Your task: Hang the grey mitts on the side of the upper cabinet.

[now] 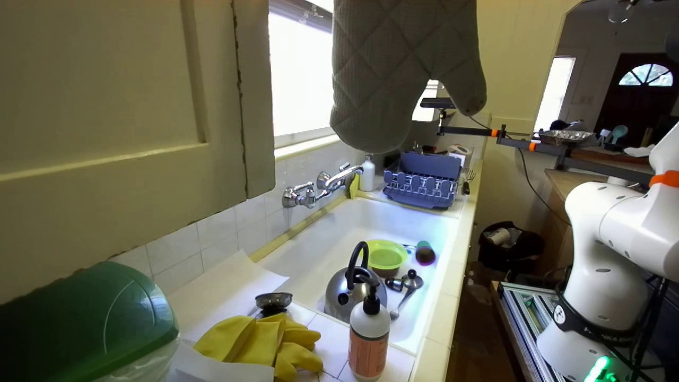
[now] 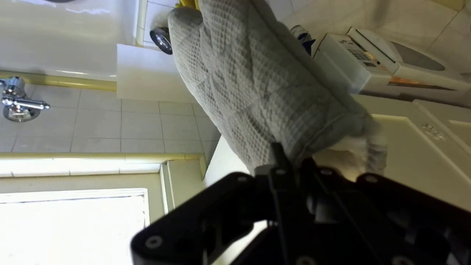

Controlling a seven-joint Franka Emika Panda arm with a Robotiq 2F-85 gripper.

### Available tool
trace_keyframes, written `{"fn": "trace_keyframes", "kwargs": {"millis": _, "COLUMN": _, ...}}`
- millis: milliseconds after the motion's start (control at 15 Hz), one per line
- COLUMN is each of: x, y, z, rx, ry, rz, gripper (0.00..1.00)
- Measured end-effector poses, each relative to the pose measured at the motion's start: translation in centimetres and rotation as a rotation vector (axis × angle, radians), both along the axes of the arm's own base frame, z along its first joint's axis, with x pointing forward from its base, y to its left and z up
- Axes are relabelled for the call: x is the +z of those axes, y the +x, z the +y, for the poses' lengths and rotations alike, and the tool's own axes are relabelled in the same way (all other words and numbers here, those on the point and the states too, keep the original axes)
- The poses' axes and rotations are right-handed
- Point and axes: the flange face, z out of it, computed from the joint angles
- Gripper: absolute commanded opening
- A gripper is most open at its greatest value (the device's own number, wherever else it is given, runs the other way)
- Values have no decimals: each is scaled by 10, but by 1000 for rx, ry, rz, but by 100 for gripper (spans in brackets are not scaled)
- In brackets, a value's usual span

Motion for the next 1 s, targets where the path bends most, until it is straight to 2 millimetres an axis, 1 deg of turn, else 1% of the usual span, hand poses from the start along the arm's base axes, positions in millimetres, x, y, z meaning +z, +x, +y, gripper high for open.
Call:
{"fn": "trace_keyframes", "kwargs": {"millis": 200, "x": 11, "y": 19, "z": -24, "rx": 66, "ry": 11, "rz": -36, "gripper": 2}}
{"fn": "trace_keyframes", "kwargs": {"millis": 333, "x": 18, "y": 35, "z": -34, "rx": 113, "ry": 17, "rz": -59, "gripper": 2}}
{"fn": "trace_keyframes", "kwargs": {"millis": 400, "x": 21, "y": 43, "z": -36, "rx": 133, "ry": 18, "rz": -71, "gripper": 2}}
{"fn": "trace_keyframes", "kwargs": {"millis": 467, "x": 25, "y": 51, "z": -36, "rx": 145, "ry": 14, "rz": -83, "gripper": 9}}
{"fn": "trace_keyframes", "kwargs": {"millis": 667, "x": 32, "y": 70, "z": -31, "rx": 151, "ry": 10, "rz": -104, "gripper": 9}}
{"fn": "trace_keyframes", "kwargs": {"millis": 800, "x": 34, "y": 74, "z": -30, "rx": 152, "ry": 10, "rz": -109, "gripper": 9}}
{"fn": "trace_keyframes", "kwargs": {"millis": 1000, "x": 36, "y": 73, "z": -30, "rx": 152, "ry": 10, "rz": -116, "gripper": 9}}
